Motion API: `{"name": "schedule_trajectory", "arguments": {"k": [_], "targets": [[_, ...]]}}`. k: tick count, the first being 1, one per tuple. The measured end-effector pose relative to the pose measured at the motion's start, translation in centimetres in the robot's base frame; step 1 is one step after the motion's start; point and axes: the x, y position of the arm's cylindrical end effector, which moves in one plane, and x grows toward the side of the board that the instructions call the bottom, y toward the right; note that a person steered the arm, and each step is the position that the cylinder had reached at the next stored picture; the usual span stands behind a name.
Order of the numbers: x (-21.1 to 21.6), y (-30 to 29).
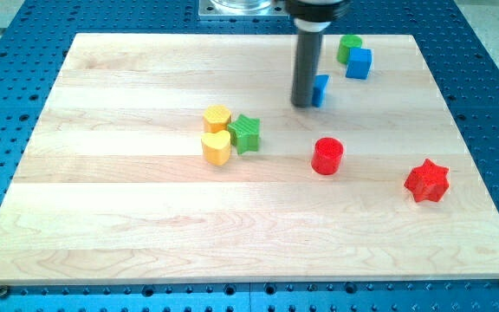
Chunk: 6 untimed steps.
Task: Move the red circle parallel to the left of the blue cube
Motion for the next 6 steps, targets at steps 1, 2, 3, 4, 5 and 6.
{"name": "schedule_trajectory", "arguments": {"k": [1, 2, 3, 4, 5, 6], "targets": [[2.1, 0.2], [-1.1, 3.7], [3.7, 6.2], [11.6, 6.9], [14.4, -0.6], [12.8, -3.5]]}}
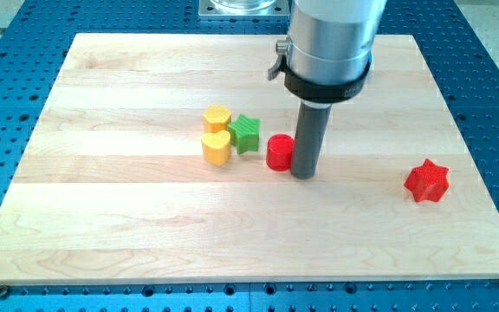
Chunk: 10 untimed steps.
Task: Move the red circle parallel to the left of the blue cube
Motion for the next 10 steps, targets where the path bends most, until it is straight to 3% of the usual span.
{"name": "schedule_trajectory", "arguments": {"k": [1, 3, 5, 7, 9, 10], "targets": [[-1.8, 1.0], [-0.6, 0.0], [-3.9, -0.5], [0.8, -1.3], [-7.6, -0.4], [-5.3, 0.0]]}}
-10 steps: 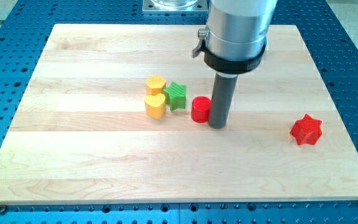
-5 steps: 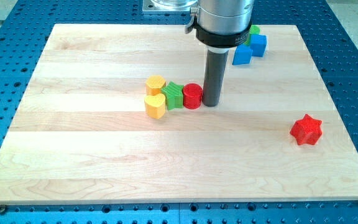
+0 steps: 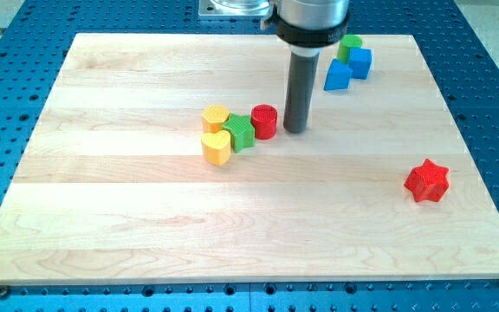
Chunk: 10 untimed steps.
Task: Move the red circle parallel to the left of the blue cube
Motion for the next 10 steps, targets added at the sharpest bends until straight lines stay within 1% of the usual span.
{"name": "schedule_trajectory", "arguments": {"k": [2, 3, 4, 5, 6, 8, 10], "targets": [[0.7, -5.7], [-2.4, -5.8], [-8.3, -5.6], [-10.1, -5.2], [-9.6, -3.2], [-10.2, 0.6], [-10.2, 0.7]]}}
